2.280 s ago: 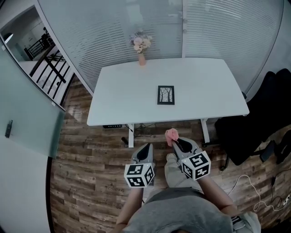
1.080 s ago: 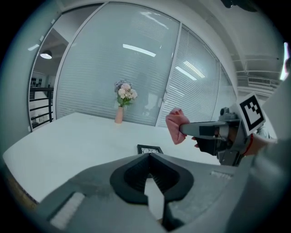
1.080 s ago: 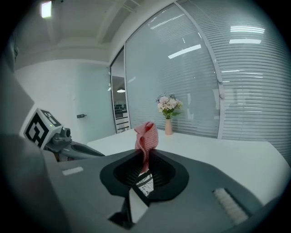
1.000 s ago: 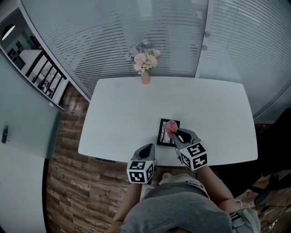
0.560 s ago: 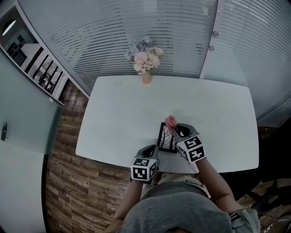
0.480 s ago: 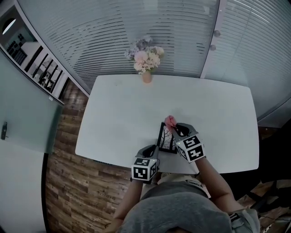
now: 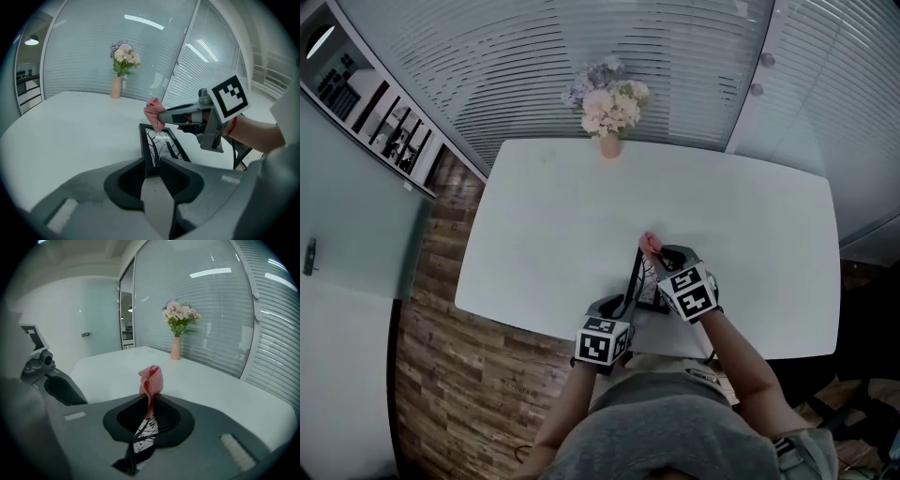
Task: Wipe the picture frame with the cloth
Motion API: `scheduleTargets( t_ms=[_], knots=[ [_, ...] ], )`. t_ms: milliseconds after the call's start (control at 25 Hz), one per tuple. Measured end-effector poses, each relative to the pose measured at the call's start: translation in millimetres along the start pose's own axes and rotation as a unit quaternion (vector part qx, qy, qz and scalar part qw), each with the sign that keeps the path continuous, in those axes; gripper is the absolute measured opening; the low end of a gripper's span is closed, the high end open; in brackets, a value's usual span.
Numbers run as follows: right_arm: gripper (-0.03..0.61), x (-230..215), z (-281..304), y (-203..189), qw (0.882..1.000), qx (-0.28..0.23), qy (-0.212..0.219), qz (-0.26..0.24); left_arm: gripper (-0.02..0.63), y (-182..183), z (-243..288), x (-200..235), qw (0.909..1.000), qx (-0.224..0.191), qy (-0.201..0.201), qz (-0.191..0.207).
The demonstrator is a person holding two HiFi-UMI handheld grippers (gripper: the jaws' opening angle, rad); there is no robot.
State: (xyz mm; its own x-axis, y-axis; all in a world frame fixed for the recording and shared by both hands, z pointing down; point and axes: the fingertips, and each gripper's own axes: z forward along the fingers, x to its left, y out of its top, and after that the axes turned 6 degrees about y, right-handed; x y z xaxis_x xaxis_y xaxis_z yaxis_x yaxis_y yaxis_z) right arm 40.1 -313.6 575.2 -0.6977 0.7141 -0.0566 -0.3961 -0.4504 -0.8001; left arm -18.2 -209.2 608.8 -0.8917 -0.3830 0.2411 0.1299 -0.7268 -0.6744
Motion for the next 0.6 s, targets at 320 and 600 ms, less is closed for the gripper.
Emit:
scheduleTargets(
  t_ms=[320, 600],
  knots=[
    [0.041, 0.5, 20.6, -11.8, 0.999, 0.029, 0.003, -0.024, 0.095, -8.2, 8.1, 0.5, 0.9997, 0.024, -0.007, 0.001],
    [0.041, -1.4, 27.2, -14.6, 0.999, 0.037, -0.005, -0.037, 0.095, -10.0, 12.2, 0.6, 0.9991, 0.039, -0.017, -0.001]
  ],
)
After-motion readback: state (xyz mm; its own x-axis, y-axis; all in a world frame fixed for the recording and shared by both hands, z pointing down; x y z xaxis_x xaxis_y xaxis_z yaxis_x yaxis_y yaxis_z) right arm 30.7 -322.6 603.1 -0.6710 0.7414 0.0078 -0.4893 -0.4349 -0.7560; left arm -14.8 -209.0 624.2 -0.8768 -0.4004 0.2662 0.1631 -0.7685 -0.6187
